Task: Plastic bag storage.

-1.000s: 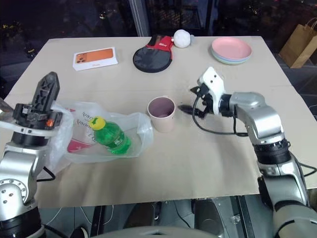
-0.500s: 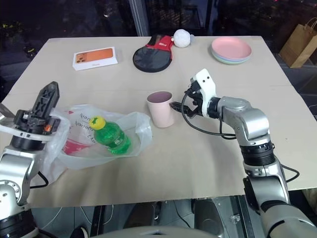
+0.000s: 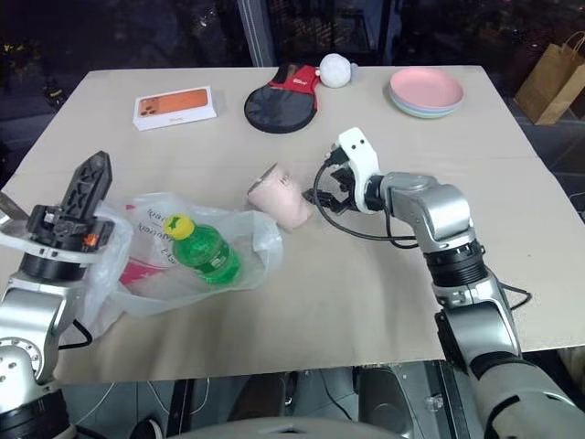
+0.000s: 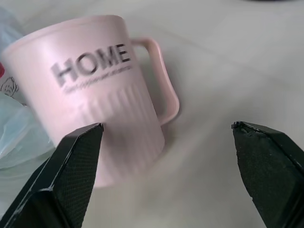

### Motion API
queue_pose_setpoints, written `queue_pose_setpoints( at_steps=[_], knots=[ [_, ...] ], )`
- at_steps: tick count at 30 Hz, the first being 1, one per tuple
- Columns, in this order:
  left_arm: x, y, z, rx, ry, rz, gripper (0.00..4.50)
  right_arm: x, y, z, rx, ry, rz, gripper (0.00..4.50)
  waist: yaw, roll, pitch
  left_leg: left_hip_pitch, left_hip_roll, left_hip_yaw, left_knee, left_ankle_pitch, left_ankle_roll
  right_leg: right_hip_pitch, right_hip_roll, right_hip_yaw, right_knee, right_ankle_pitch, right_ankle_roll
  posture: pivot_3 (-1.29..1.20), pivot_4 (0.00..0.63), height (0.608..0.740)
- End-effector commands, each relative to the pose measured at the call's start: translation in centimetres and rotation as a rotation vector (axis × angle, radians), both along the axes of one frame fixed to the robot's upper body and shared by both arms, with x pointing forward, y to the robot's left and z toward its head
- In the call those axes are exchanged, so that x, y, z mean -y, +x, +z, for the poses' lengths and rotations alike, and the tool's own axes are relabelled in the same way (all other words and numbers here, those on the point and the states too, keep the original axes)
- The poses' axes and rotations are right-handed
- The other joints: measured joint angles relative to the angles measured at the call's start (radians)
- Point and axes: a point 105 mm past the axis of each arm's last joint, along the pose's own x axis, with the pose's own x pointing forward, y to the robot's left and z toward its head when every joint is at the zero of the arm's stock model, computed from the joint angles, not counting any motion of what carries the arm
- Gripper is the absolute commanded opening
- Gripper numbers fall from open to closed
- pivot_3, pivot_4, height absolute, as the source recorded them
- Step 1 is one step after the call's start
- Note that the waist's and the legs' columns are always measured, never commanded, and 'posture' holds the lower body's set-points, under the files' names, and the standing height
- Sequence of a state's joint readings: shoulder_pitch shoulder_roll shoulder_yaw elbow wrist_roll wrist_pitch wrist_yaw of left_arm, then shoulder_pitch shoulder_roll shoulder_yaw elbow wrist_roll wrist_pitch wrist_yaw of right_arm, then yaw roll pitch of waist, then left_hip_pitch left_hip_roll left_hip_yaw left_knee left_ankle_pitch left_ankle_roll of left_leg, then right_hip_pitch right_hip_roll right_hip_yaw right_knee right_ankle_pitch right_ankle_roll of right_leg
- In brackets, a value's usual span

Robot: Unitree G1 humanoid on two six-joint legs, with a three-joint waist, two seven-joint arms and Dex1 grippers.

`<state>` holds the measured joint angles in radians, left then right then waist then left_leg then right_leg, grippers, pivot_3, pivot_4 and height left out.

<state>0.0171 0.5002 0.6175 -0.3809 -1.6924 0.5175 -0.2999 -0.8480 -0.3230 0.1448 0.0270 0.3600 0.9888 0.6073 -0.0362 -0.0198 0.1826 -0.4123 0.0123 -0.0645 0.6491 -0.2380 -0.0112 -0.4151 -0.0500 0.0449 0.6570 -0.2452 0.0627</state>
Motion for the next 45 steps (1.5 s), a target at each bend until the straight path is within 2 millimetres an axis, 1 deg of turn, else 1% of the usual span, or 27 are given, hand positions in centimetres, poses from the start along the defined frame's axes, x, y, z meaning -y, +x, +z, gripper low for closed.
queue_pose_setpoints(
  at_steps=[1, 4, 5, 6, 7, 8, 9, 11, 13, 14, 17, 20, 21, 22, 24, 26, 27, 29, 30, 36, 38, 40, 45],
  knots=[
    [0.1, -0.7, 0.6, 0.032, 0.013, 0.002, 0.00, 1.9, 0.7, 2.1, 0.080, -0.002, -0.030, 4.40, 0.002, 0.000, 0.000, 0.000, 0.000, 0.000, 0.000, 0.000, 0.000, 0.000, 0.000, 0.000, 0.000, 0.000, 0.000, 0.00, 0.150, 0.740],
    [0.1, -0.7, 0.3, 0.026, 0.012, 0.000, 0.00, 2.4, 0.8, 2.6, 0.123, -0.011, -0.027, 4.40, 0.001, 0.000, 0.000, 0.000, 0.000, 0.000, 0.000, 0.000, 0.000, 0.000, 0.000, 0.000, -0.001, 0.000, 0.000, 0.00, 0.150, 0.740],
    [0.0, -0.6, 0.2, 0.024, 0.010, 0.001, 0.00, 2.0, 0.7, 3.3, 0.141, 0.003, -0.009, 4.40, -0.001, 0.000, 0.000, 0.000, 0.000, 0.000, 0.000, 0.000, 0.000, 0.000, 0.000, 0.000, 0.000, 0.000, 0.000, 0.00, 0.150, 0.740],
    [-0.1, -0.6, 0.0, 0.020, 0.010, 0.002, 0.00, 1.1, 0.6, 4.6, 0.178, 0.048, 0.011, 4.40, -0.004, 0.000, 0.000, 0.000, 0.000, 0.000, 0.000, 0.000, 0.000, 0.000, 0.000, 0.000, 0.000, 0.000, 0.000, 0.00, 0.150, 0.740],
    [-0.2, -0.5, -0.2, 0.018, 0.008, 0.001, 0.00, -0.3, 0.0, 5.5, 0.191, 0.085, 0.062, 4.40, -0.008, 0.000, 0.000, 0.000, 0.000, 0.000, 0.000, 0.000, 0.000, 0.000, 0.000, 0.000, 0.000, 0.000, 0.000, 0.00, 0.150, 0.740],
    [-0.1, -0.5, -0.3, 0.017, 0.007, 0.000, 0.00, -1.6, -0.6, 5.9, 0.201, 0.102, 0.115, 4.40, -0.012, 0.001, 0.000, 0.000, 0.001, 0.001, 0.000, 0.000, 0.000, -0.001, 0.001, 0.001, 0.001, 0.000, 0.000, 0.00, 0.150, 0.740],
    [-0.1, -0.4, -0.4, 0.017, 0.007, -0.002, 0.00, -2.6, -1.0, 5.8, 0.203, 0.106, 0.151, 4.40, -0.014, 0.001, 0.000, 0.001, 0.001, 0.002, 0.000, 0.000, 0.000, -0.002, 0.001, 0.002, 0.002, 0.000, 0.000, 0.00, 0.150, 0.740],
    [0.1, -0.3, -0.4, 0.018, 0.008, -0.006, 0.00, -4.1, -1.2, 4.8, 0.242, 0.050, 0.200, 4.40, -0.010, 0.001, 0.000, 0.001, 0.002, 0.001, 0.000, 0.000, 0.000, -0.002, 0.002, 0.001, 0.003, 0.000, 0.000, 0.00, 0.150, 0.740],
    [0.2, -0.3, -0.5, 0.018, 0.011, -0.008, 0.00, -5.8, -1.6, 4.4, 0.258, 0.047, 0.249, 4.40, -0.004, 0.000, 0.000, 0.001, 0.002, 0.001, 0.000, 0.000, 0.000, -0.002, 0.002, 0.001, 0.002, 0.000, 0.000, 0.00, 0.150, 0.740],
    [0.3, -0.3, -0.5, 0.019, 0.011, -0.009, 0.00, -6.5, -1.9, 4.2, 0.249, 0.055, 0.278, 4.40, -0.002, 0.000, 0.000, 0.000, 0.001, 0.001, 0.000, 0.000, 0.000, -0.002, 0.001, 0.001, 0.002, 0.000, 0.000, 0.00, 0.150, 0.740],
    [0.3, -0.3, -0.5, 0.021, 0.013, -0.011, 0.00, -8.4, -2.6, 3.4, 0.277, -0.004, 0.378, 4.40, -0.001, 0.000, 0.000, -0.001, 0.000, 0.001, 0.001, 0.000, 0.000, -0.001, 0.000, 0.001, 0.002, 0.000, 0.000, 0.00, 0.150, 0.740],
    [0.4, -0.4, -0.6, 0.022, 0.013, -0.006, 0.00, -10.1, -2.2, 2.7, 0.297, -0.042, 0.394, 4.40, -0.004, 0.000, 0.000, -0.001, 0.000, 0.001, 0.001, 0.000, 0.000, -0.002, 0.000, 0.001, 0.002, 0.000, 0.000, 0.00, 0.150, 0.740],
    [0.3, -0.4, -0.6, 0.023, 0.011, -0.002, 0.00, -10.6, -1.9, 2.1, 0.294, -0.073, 0.389, 4.40, -0.004, 0.000, 0.000, -0.001, 0.000, 0.000, 0.001, 0.000, 0.000, -0.002, 0.000, 0.000, 0.002, 0.000, 0.000, 0.00, 0.150, 0.740],
    [0.3, -0.5, -0.6, 0.025, 0.010, 0.001, 0.00, -10.9, -1.3, 1.1, 0.313, -0.147, 0.388, 4.40, -0.006, 0.000, 0.000, 0.000, 0.000, 0.000, 0.001, 0.000, 0.000, -0.002, 0.000, 0.000, 0.002, 0.000, 0.000, 0.00, 0.150, 0.740],
    [0.3, -0.5, -0.6, 0.028, 0.007, 0.008, 0.00, -11.3, -0.2, 0.0, 0.310, -0.217, 0.357, 4.40, -0.007, 0.000, 0.000, 0.000, 0.000, 0.000, 0.001, 0.000, 0.000, -0.002, 0.000, 0.000, 0.003, 0.000, 0.000, 0.00, 0.150, 0.740],
    [0.4, -0.6, -0.6, 0.031, 0.003, 0.011, 0.00, -11.4, 0.7, -0.7, 0.357, -0.309, 0.345, 4.40, -0.006, 0.000, 0.000, 0.000, 0.000, 0.000, 0.001, 0.000, -0.001, -0.002, 0.000, 0.000, 0.003, 0.000, 0.000, 0.00, 0.150, 0.740],
    [0.5, -0.6, -0.6, 0.032, 0.003, 0.012, 0.00, -11.5, 0.9, -1.0, 0.357, -0.333, 0.352, 4.40, -0.004, 0.000, 0.000, 0.000, 0.000, 0.000, 0.001, 0.000, -0.001, -0.002, 0.000, 0.000, 0.002, 0.000, 0.000, 0.00, 0.150, 0.740],
    [0.5, -0.7, -0.6, 0.033, -0.001, 0.016, 0.00, -12.2, 0.6, -1.4, 0.297, -0.321, 0.378, 4.40, -0.005, 0.000, 0.000, 0.000, 0.000, 0.000, 0.001, 0.001, -0.001, -0.002, 0.000, 0.000, 0.002, 0.000, 0.000, 0.00, 0.150, 0.740],
    [0.6, -0.7, -0.6, 0.033, -0.002, 0.019, 0.00, -12.3, 0.8, -1.8, 0.298, -0.351, 0.379, 4.40, -0.006, 0.000, 0.000, 0.000, 0.000, 0.001, 0.001, 0.001, -0.001, -0.002, 0.000, 0.001, 0.002, 0.000, 0.000, 0.00, 0.150, 0.740],
    [0.6, -0.7, -0.6, 0.041, -0.004, 0.032, 0.00, -12.8, 0.8, -3.3, 0.276, -0.435, 0.430, 4.40, -0.008, 0.000, -0.001, 0.007, 0.001, 0.001, -0.001, 0.001, -0.001, 0.002, 0.001, 0.001, 0.004, 0.000, 0.000, 0.00, 0.150, 0.740],
    [0.7, -0.8, -0.6, 0.042, -0.004, 0.034, 0.00, -12.6, 0.6, -3.8, 0.266, -0.457, 0.450, 3.89, -0.008, 0.000, -0.001, 0.012, 0.001, 0.002, -0.002, 0.001, -0.001, 0.006, 0.001, 0.002, 0.004, 0.000, 0.000, 0.00, 0.150, 0.740],
    [0.7, -0.8, -0.6, 0.041, -0.004, 0.035, 0.00, -12.4, 0.5, -4.3, 0.255, -0.477, 0.466, 3.52, -0.009, 0.000, -0.001, 0.014, 0.001, 0.003, -0.003, 0.000, -0.001, 0.007, 0.001, 0.004, 0.004, 0.000, 0.000, 0.00, 0.150, 0.740],
    [1.0, -0.7, -0.6, 0.036, -0.005, 0.029, 0.00, -11.2, 1.5, -4.8, 0.265, -0.543, 0.428, 3.51, -0.008, 0.000, -0.001, 0.014, 0.001, 0.003, -0.003, 0.001, -0.001, 0.007, 0.001, 0.004, 0.004, 0.000, 0.000, 0.00, 0.150, 0.740]
  ],
)
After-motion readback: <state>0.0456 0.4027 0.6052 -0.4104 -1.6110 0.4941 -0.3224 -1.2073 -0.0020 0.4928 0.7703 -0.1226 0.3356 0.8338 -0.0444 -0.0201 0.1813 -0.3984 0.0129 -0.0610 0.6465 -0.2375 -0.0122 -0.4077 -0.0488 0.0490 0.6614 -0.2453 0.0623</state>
